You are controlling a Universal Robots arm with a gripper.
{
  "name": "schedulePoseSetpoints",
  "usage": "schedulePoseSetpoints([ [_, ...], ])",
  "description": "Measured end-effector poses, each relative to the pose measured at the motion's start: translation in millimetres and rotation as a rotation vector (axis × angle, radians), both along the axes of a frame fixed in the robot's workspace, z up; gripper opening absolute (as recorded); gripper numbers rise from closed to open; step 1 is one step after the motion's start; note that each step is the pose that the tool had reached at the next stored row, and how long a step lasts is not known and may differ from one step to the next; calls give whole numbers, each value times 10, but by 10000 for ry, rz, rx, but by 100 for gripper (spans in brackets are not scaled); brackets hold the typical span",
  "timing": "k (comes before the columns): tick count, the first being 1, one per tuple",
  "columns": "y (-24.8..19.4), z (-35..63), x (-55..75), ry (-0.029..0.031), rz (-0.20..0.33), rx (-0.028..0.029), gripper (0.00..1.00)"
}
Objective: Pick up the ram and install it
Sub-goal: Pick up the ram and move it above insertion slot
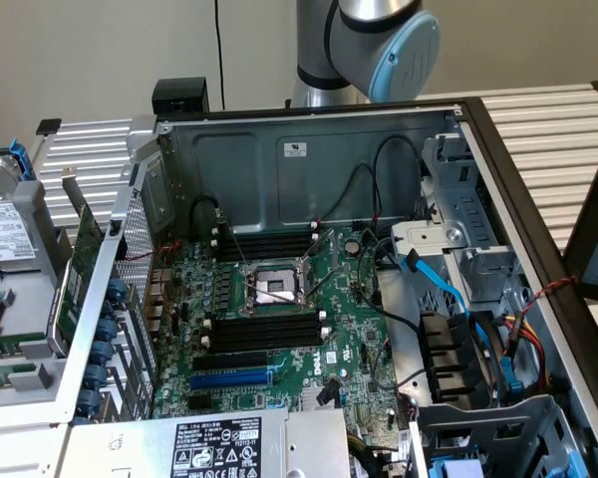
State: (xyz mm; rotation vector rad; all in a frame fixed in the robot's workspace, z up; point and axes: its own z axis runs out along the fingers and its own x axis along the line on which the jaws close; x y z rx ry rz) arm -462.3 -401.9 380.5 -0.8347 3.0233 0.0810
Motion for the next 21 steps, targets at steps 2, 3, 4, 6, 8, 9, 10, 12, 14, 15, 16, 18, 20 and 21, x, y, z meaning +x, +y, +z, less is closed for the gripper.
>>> schedulePoseSetpoints([
  [2,0,-3,0,-1,365,1,11],
  [3,0,-4,0,0,546,0,11],
  [4,0,-5,0,0,725,1,11],
  [6,0,-7,0,-1,1096,0,11],
  [8,0,-8,0,0,1456,0,11],
  [9,0,-8,0,0,1635,0,11],
  [10,0,-9,0,1,1816,0,11],
  [12,0,-10,0,-1,2186,1,11],
  [14,0,-11,0,0,2545,0,11],
  [15,0,-12,0,-1,2731,1,11],
  [16,0,-13,0,-1,2910,0,11],
  [18,0,-13,0,0,3270,0,11],
  [20,0,-14,0,0,3636,1,11],
  [21,0,-15,0,0,3820,1,11],
])
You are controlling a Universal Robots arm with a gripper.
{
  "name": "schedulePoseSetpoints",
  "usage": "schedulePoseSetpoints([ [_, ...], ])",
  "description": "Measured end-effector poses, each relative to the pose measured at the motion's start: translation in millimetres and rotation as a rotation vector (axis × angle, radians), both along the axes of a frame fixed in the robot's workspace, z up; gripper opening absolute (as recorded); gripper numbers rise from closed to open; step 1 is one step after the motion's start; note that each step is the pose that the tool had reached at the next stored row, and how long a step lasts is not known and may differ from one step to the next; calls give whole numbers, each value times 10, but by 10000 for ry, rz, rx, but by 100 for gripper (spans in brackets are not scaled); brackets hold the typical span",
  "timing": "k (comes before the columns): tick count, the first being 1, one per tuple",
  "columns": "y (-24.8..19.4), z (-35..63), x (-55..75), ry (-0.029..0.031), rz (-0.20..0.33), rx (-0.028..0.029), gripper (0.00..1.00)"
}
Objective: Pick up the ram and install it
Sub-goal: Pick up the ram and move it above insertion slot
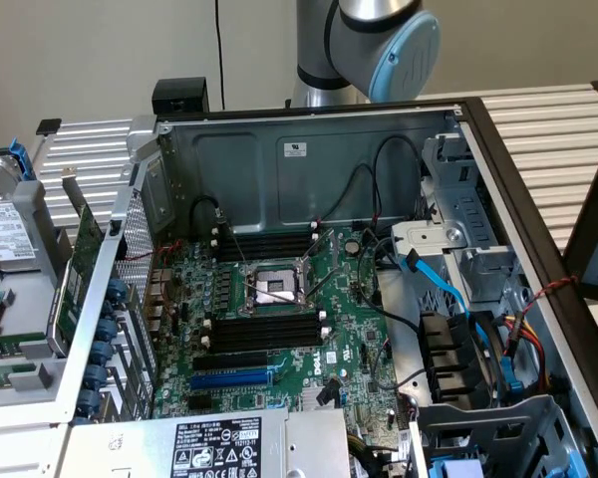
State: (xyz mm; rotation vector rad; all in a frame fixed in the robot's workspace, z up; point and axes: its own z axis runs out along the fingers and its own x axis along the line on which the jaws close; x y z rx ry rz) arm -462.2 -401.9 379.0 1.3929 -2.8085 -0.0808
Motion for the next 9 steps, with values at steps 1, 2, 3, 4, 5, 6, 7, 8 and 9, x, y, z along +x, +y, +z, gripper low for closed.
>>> schedulePoseSetpoints([
  [1,0,0,0,0,181,-1,11],
  [2,0,-1,0,0,360,0,11],
  [3,0,-2,0,0,541,0,11],
  [4,0,-2,0,0,721,0,11],
  [5,0,-3,0,0,906,0,11],
  [6,0,-3,0,0,1098,-1,11],
  [7,0,-3,0,0,1277,-1,11],
  [8,0,-3,0,1,1462,-1,11],
  [9,0,-4,0,0,1640,0,11],
])
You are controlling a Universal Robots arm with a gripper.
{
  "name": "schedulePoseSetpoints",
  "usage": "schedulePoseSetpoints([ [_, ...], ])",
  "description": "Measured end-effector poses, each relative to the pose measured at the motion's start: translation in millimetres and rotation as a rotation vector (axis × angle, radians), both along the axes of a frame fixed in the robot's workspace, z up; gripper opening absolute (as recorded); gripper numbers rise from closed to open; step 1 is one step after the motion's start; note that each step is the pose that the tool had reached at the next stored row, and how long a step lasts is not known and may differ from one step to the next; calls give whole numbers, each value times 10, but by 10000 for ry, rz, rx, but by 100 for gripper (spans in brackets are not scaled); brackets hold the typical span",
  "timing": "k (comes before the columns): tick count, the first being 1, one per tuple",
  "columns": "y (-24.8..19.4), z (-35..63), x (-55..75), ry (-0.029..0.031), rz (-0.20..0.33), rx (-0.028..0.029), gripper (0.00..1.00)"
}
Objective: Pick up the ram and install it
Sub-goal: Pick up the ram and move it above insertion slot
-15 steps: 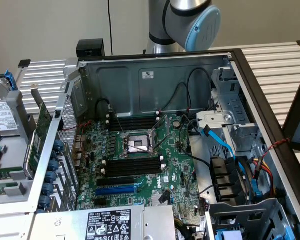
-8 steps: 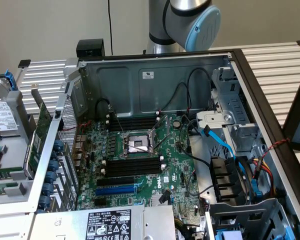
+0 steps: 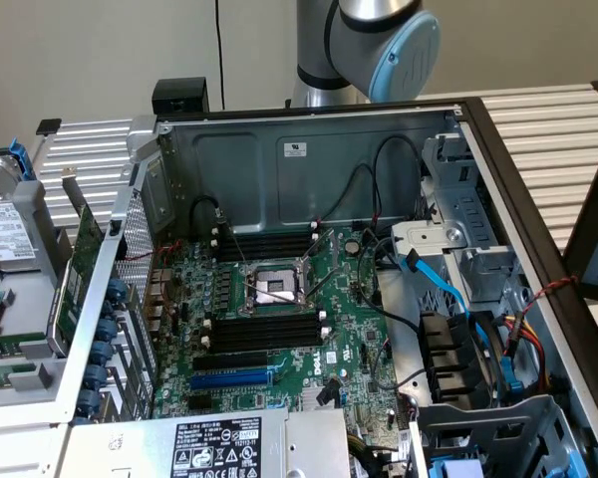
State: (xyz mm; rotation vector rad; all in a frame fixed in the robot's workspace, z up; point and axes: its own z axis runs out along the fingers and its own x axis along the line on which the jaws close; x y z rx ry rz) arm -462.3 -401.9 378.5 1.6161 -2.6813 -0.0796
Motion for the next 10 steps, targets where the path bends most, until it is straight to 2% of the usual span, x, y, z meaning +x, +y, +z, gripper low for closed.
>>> schedulePoseSetpoints([
  [10,0,-6,0,0,1820,0,11],
])
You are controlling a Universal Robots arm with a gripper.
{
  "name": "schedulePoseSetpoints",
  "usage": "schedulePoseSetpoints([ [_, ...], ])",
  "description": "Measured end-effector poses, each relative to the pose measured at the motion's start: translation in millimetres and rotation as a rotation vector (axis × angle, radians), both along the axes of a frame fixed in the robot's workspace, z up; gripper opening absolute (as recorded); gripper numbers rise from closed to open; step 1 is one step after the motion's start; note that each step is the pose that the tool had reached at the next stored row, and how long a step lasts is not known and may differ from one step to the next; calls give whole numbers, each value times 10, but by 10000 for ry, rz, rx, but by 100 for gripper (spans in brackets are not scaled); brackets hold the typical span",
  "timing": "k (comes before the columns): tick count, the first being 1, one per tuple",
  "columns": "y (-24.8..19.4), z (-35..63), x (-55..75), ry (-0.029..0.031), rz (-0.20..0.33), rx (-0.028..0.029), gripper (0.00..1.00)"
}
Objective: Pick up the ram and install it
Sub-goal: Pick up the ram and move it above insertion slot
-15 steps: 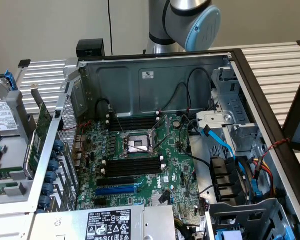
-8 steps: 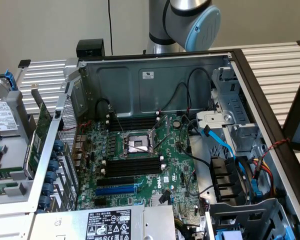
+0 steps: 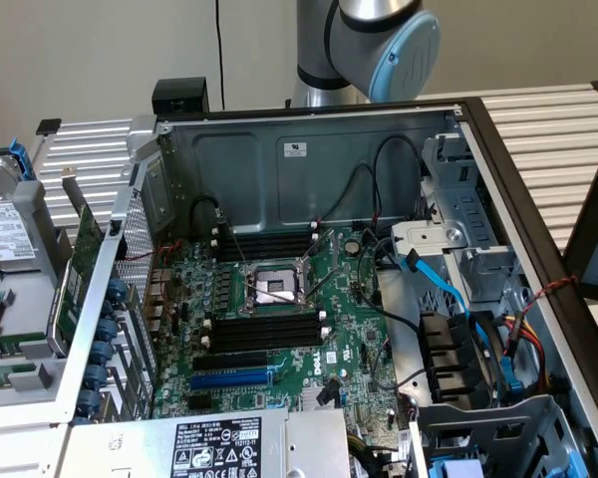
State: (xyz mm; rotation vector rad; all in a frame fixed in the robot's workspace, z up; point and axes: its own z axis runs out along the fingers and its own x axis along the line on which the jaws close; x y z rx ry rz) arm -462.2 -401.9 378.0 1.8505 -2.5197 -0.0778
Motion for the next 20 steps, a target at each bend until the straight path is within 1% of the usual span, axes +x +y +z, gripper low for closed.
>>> schedulePoseSetpoints([
  [10,0,-13,0,-1,1820,0,11],
  [12,0,-16,0,-8,2180,-2,11],
  [14,0,-18,0,-44,2550,-13,11],
  [15,1,-21,0,-75,2727,-19,11],
  [17,0,-28,0,-160,3059,-36,11],
  [20,0,-36,1,-226,3591,-46,11],
])
